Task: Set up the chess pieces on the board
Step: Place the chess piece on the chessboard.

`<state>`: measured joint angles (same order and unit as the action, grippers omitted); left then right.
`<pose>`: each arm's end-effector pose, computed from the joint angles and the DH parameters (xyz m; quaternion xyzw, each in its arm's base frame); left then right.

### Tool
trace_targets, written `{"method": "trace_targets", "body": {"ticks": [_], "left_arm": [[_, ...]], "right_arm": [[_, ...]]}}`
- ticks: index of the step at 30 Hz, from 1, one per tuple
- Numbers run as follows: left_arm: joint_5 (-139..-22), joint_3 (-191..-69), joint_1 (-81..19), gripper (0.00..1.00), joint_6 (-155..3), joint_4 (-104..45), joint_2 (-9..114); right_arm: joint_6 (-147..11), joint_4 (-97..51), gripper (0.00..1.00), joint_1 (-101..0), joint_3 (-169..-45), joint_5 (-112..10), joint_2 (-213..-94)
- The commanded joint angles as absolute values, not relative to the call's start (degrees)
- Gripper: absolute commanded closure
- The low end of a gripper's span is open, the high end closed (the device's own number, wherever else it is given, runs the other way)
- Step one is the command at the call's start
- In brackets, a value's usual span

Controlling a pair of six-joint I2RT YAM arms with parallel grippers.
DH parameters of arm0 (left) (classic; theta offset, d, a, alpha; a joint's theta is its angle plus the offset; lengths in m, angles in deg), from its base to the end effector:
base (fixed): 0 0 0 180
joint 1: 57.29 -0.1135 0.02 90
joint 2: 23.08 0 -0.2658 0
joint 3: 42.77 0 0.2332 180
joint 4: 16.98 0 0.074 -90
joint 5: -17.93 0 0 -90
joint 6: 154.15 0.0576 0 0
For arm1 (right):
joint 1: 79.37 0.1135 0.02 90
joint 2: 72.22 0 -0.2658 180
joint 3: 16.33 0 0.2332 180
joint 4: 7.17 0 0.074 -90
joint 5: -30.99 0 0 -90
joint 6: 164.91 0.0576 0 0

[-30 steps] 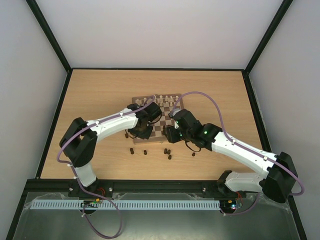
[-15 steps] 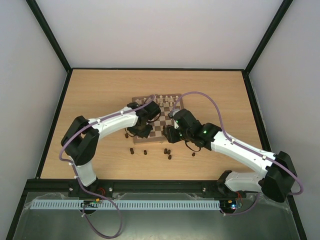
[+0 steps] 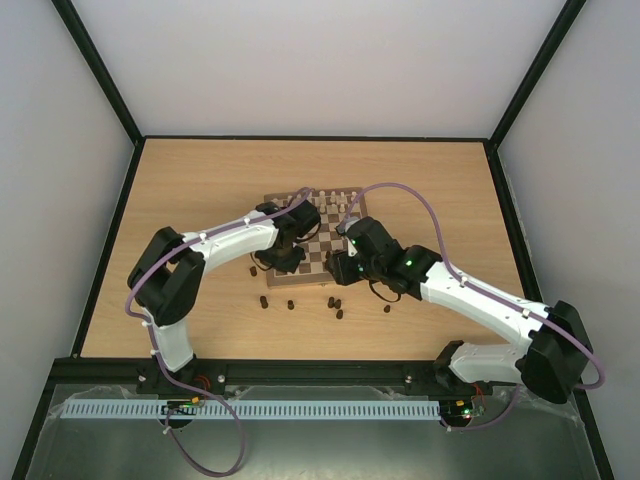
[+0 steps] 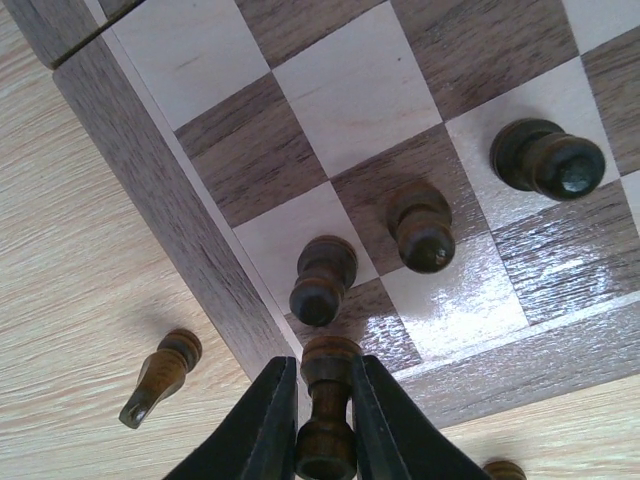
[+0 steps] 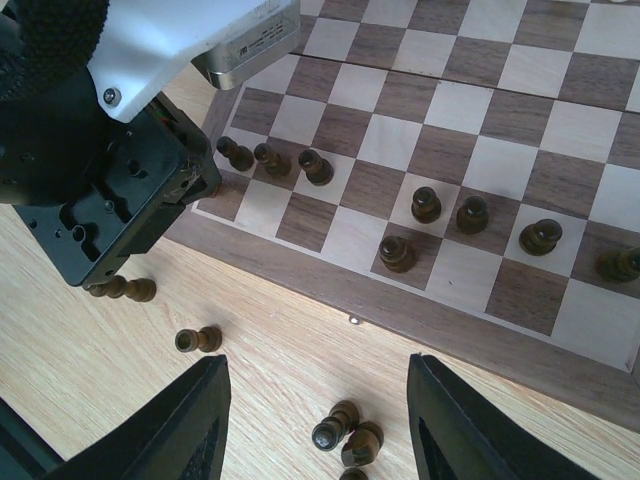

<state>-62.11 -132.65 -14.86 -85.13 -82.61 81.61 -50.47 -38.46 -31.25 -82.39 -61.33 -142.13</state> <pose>0.2537 -0.2184 0.1821 0.1776 0.9768 0.0300 0.1161 0.1813 0.1987 0.2718 -0.1729 0.8704 0.2580 0.3819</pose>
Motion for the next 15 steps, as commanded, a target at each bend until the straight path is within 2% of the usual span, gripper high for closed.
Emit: {"method": "trace_targets", "body": {"ticks": [1, 10, 15], "left_arm": [[-63.24, -133.8, -15.15, 0.82, -84.41, -83.16, 81.97], [-64.17, -132.13, -15.02, 0.82, -84.63, -82.44, 81.48], [-64.16, -131.65, -15.02, 0.78, -84.68, -82.34, 81.27]], "right_arm": [[-51.18, -38.56, 0.51, -31.56, -81.84, -60.65, -142.7], [-51.18, -38.29, 0.51, -31.67, -81.63, -60.53, -142.79], [-51.18, -38.19, 0.51, -31.76, -81.6, -60.27, -142.88]]}}
